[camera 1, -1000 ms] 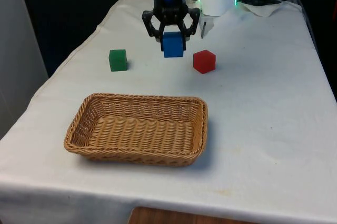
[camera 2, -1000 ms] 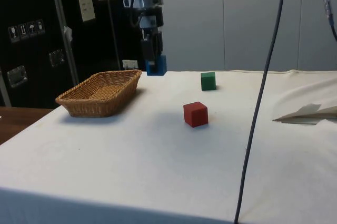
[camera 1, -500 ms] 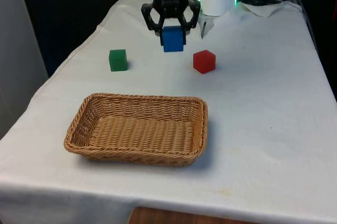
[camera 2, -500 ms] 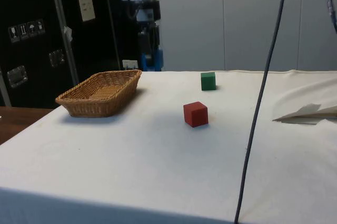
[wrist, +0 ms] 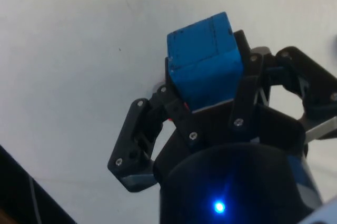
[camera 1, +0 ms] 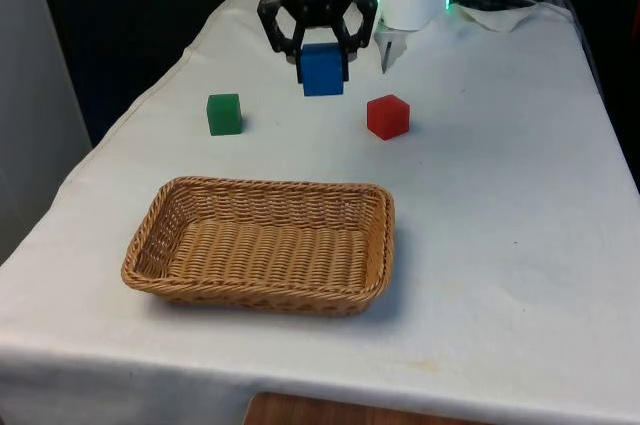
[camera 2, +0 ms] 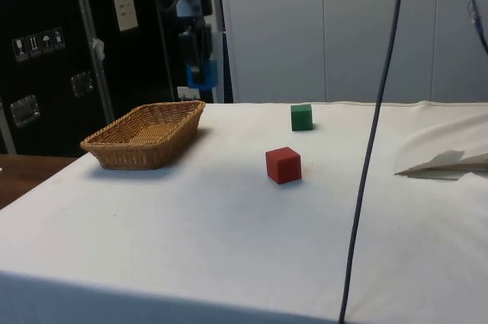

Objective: Pick up the blue cube and place it into the basket.

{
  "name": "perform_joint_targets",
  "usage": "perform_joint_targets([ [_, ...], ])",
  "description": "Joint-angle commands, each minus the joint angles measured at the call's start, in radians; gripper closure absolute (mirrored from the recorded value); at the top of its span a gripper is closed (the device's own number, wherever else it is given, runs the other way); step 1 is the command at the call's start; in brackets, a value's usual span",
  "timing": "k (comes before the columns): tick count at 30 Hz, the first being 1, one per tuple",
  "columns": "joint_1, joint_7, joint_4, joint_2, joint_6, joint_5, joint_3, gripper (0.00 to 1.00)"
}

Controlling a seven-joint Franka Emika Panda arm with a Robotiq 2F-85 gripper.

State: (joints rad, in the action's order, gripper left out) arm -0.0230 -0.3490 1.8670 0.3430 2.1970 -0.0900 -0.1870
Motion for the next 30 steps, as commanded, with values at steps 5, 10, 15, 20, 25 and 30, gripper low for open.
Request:
perform_joint_targets([
  [5, 0.000, 0.004, -0.092, 0.060, -0.040, -0.005, 0.001, 1.00],
  [10, 0.001, 0.003, -0.146, 0.098, -0.049, -0.008, 0.002, 1.00],
  [15, 0.002, 0.004, -0.226, 0.159, -0.056, -0.012, 0.003, 1.00],
  [20, 0.003, 0.005, -0.291, 0.213, -0.056, -0.015, 0.003, 1.00],
  [25, 0.004, 0.006, -0.355, 0.266, -0.058, -0.018, 0.003, 1.00],
  [30, 0.006, 0.006, -0.422, 0.320, -0.060, -0.021, 0.003, 1.00],
])
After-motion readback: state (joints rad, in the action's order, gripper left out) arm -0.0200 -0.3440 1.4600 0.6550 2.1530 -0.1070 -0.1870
